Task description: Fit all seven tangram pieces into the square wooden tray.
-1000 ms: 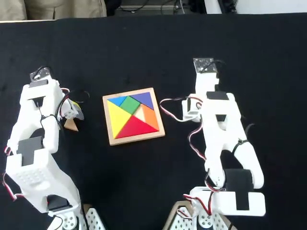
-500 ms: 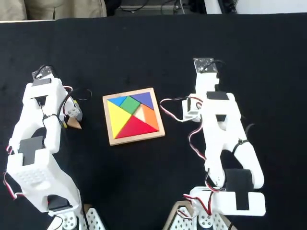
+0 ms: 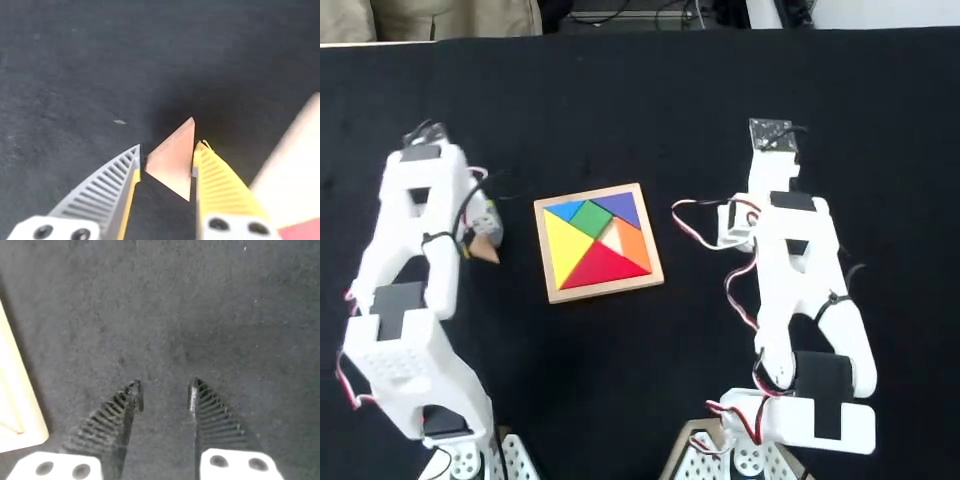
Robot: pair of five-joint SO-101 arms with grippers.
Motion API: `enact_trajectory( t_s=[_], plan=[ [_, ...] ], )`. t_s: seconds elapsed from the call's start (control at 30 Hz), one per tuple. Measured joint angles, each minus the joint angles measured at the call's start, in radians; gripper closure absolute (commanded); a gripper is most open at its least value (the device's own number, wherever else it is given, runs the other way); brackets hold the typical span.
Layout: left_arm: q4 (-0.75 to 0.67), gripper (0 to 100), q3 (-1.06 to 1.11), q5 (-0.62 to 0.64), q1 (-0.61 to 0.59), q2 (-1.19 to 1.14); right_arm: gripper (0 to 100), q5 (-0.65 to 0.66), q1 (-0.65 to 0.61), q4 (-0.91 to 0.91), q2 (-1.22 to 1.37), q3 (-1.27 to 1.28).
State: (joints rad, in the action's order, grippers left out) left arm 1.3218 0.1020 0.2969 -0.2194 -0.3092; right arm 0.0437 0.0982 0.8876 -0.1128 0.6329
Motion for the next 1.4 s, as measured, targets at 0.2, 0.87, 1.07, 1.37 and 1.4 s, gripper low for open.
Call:
enact_trajectory(
  t_s=[0.2,0.87,1.07,1.37,1.4],
  plan=[
    [0.155,83,-0.141,0.002,0.147,0.005,84.0,0.0,0.0,0.0,0.0,0.0],
    [0.051,83,-0.319,0.106,0.531,-0.17,84.0,0.0,0.0,0.0,0.0,0.0],
    [0.06,83,-0.387,0.109,0.531,-0.233,84.0,0.011,0.0,0.0,0.0,0.0],
    [0.06,81,-0.396,0.247,0.542,-0.244,84.0,0.015,0.0,0.0,0.0,0.0],
    [0.06,79,-0.396,0.265,0.542,-0.244,84.0,0.015,0.0,0.0,0.0,0.0]
  ],
)
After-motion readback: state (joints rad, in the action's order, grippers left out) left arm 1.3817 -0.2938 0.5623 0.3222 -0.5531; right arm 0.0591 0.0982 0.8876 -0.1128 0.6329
